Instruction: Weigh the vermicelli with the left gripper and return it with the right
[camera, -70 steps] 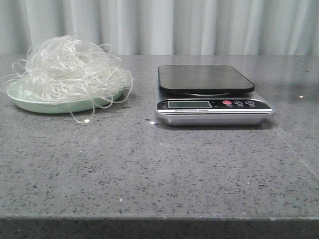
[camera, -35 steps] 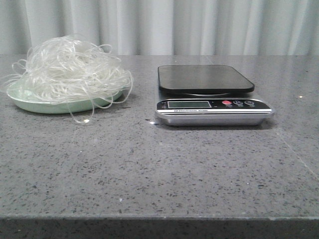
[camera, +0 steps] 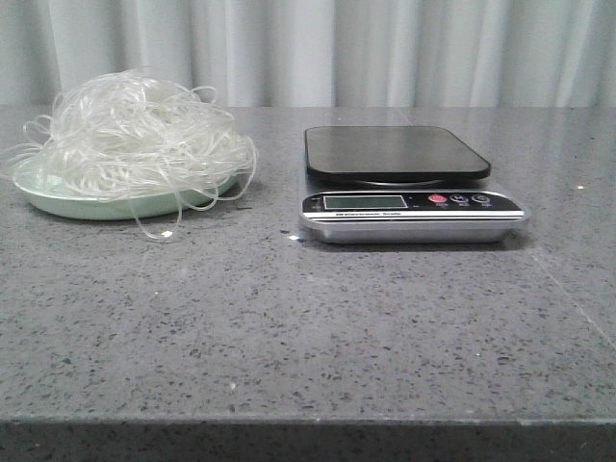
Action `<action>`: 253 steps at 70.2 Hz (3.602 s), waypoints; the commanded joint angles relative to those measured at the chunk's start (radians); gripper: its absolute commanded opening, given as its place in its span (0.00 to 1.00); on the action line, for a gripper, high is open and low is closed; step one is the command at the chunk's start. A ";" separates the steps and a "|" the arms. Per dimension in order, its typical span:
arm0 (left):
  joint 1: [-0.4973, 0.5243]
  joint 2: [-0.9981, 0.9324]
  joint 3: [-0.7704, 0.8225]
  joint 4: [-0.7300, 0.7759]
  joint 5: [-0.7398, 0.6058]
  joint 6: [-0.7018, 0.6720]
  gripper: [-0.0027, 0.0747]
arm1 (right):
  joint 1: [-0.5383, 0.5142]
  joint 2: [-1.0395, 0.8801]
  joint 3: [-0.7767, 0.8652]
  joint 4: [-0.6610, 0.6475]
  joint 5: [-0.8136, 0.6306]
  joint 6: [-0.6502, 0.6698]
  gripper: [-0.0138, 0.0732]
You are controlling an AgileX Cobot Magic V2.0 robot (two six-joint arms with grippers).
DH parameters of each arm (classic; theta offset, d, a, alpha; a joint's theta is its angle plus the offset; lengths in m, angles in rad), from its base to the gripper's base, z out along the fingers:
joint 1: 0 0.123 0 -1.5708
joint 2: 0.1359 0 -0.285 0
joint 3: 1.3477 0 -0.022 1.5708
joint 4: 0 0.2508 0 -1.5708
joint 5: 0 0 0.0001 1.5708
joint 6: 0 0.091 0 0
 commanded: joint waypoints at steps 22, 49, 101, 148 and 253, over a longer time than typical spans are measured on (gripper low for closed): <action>-0.007 0.005 -0.028 -0.014 -0.066 0.000 0.21 | -0.007 -0.155 0.049 -0.002 -0.086 -0.008 0.33; -0.007 0.005 -0.028 -0.014 -0.066 0.000 0.21 | -0.007 -0.155 0.049 -0.002 -0.085 -0.008 0.33; -0.007 -0.003 -0.028 0.390 -0.066 -0.385 0.21 | -0.007 -0.155 0.049 -0.002 -0.085 -0.008 0.33; 0.062 -0.451 0.376 0.438 -0.080 -0.506 0.21 | -0.007 -0.155 0.049 -0.002 -0.085 -0.008 0.33; 0.062 -0.450 0.373 0.438 -0.046 -0.508 0.21 | 0.003 -0.155 0.072 -0.086 -0.116 0.080 0.33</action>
